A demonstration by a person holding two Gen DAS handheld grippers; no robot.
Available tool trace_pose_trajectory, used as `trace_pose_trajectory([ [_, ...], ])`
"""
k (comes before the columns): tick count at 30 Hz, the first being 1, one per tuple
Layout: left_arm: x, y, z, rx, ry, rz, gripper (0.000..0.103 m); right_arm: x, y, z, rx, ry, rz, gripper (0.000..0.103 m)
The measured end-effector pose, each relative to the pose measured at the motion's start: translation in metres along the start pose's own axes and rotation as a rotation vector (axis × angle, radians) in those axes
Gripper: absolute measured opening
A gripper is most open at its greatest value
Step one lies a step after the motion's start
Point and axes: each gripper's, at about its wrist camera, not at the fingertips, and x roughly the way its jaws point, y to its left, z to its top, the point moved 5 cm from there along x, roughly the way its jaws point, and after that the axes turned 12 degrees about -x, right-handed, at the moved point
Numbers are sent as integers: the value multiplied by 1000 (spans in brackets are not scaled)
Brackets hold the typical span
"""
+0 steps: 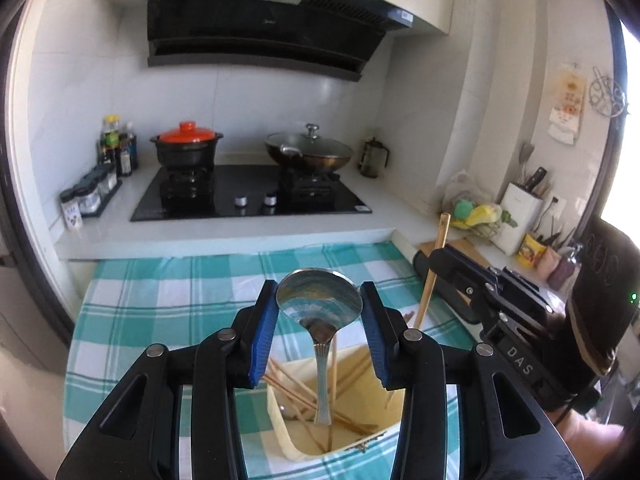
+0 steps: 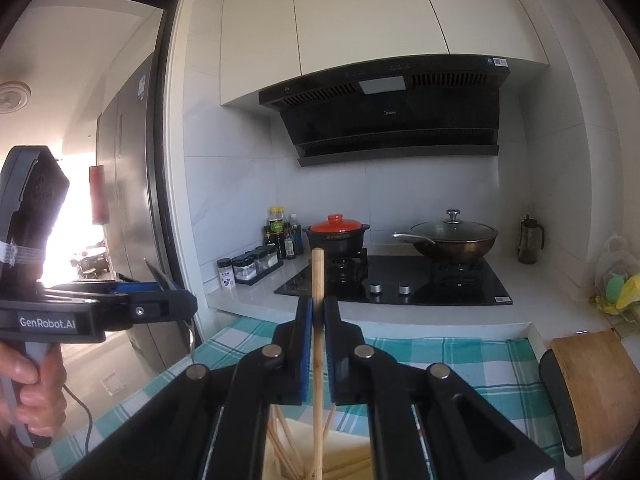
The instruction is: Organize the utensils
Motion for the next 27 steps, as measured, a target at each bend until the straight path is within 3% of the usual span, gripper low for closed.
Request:
trace_pose_trajectory([
  [5,45,19,-28,-50,102,25,41,31,-3,-49,8,100,32,6],
  [13,82,33,-66,-67,211,85,46,66,-3,-114,79,362,120,9],
  [15,73,34,-65,-73,194,87,67,65,-5,-116,95,383,124,26],
  [16,66,33,-63,-68,174,90,71,60,-7,-112,101,371,118,43],
  [17,57,32,-61,-56,149,99,79,55,-8,-108,104,353,109,51],
  [21,13,24,-62,14,41,177,100,24,-10,-86,103,316,86,56],
  [27,-38,6,-86,128,-75,339,102,-49,12,-71,35,285,42,84],
])
